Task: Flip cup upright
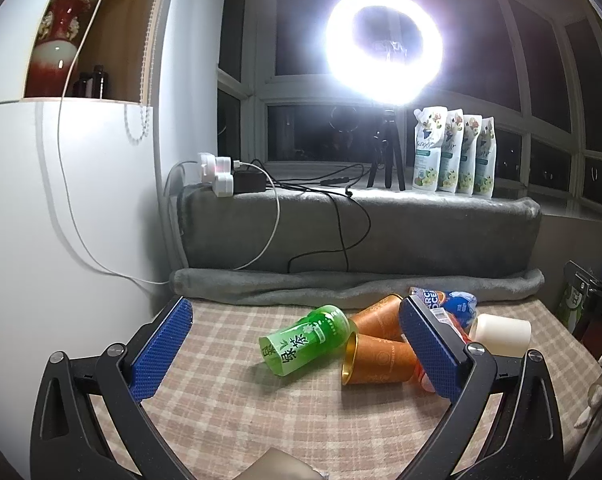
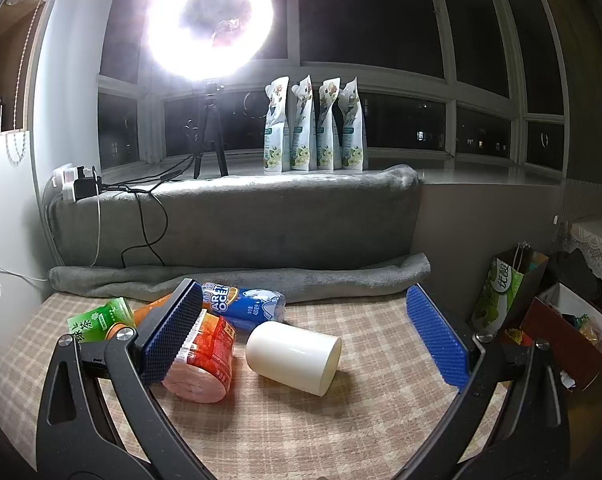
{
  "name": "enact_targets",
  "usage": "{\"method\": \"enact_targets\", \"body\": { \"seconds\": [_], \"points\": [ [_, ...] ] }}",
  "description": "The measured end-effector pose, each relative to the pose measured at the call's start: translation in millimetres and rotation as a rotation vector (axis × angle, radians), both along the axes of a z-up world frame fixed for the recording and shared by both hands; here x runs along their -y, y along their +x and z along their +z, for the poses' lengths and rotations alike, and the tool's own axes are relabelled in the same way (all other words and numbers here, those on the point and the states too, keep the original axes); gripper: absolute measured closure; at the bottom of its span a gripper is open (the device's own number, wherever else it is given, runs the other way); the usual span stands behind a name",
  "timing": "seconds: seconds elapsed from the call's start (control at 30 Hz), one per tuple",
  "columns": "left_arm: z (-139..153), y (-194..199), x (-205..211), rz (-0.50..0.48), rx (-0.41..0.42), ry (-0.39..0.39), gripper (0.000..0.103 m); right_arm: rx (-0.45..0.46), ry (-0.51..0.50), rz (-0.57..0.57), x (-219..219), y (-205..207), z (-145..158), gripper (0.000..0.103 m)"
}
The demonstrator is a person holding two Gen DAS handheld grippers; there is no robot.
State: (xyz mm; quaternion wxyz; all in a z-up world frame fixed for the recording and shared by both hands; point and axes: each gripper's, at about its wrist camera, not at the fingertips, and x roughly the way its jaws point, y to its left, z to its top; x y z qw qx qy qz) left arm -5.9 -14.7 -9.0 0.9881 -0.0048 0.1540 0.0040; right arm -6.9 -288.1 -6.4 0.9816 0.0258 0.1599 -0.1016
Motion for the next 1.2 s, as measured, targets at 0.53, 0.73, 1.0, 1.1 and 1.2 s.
{"method": "enact_targets", "body": {
  "seconds": [0.53, 0.73, 1.0, 1.1, 1.2],
  "points": [
    [-1.4, -2.5, -2.6, 0.002, -0.004, -0.013, 0.001, -0.009, -0.005, 0.016, -4.0, 2.5, 1.0, 0.000],
    [-1.5, -2.3, -3.6, 0.000, -0.005, -0.015, 0.001, -0.009, -0.004, 0.015, -4.2, 2.7, 0.6, 0.000],
    [-3.0, -1.4, -2.8, 0.001, -0.012, -0.014, 0.001, -0.008, -0.005, 0.017, -4.7, 2.1, 0.2, 0.000],
    [-3.3, -1.4, -2.5, 0.000, -0.013, -0.012, 0.001, -0.008, -0.004, 0.016, -5.2, 2.3, 0.2, 0.000],
    [-3.6, -1.3, -2.2, 0.000, -0.013, -0.012, 0.001, -0.010, -0.005, 0.016, -5.3, 2.6, -0.1, 0.000]
  ]
}}
